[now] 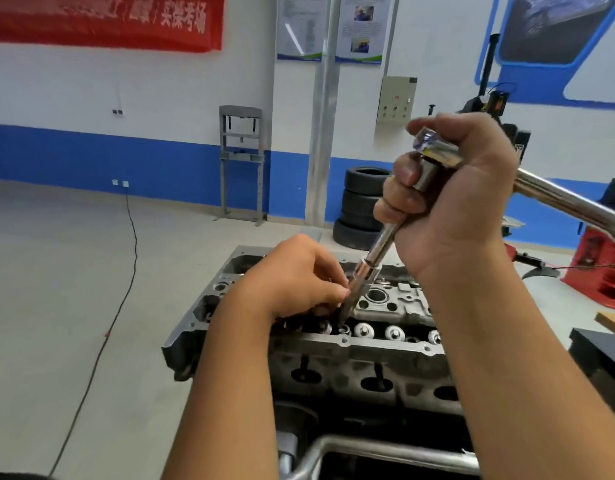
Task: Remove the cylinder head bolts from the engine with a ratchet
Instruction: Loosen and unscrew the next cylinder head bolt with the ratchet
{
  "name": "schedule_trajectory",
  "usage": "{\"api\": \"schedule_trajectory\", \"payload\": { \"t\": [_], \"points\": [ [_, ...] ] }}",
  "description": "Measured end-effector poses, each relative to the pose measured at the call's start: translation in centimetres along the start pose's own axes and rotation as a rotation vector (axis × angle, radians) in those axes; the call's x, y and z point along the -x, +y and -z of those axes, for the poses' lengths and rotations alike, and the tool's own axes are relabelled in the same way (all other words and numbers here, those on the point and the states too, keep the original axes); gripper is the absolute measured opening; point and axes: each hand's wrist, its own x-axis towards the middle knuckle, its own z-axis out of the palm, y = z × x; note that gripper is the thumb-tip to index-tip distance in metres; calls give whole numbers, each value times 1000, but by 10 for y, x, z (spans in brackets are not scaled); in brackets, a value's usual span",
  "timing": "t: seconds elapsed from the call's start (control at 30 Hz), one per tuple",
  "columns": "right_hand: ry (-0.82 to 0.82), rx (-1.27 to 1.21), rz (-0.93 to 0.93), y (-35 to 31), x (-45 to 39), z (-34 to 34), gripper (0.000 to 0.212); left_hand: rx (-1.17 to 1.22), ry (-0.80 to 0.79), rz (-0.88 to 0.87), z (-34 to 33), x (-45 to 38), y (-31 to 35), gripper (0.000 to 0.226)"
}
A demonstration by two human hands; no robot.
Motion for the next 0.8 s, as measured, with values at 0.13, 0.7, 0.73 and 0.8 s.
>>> {"api": "schedule_trajectory", "payload": {
  "t": [0.13, 0.7, 0.73, 0.8],
  "points": [
    [-114, 113, -31, 3, -11, -4, 12, 147, 89, -103, -17, -5, -7, 28],
    [-318, 70, -121, -3, -15, 19, 31, 258, 372, -341, -49, 13, 12, 29],
    [-301, 125, -121, -2, -13, 16, 30, 258, 392, -325, -49, 14, 12, 30],
    [-224, 286, -117, -1, -9, 11, 37, 293, 402, -265, -47, 15, 11, 29]
  ]
}}
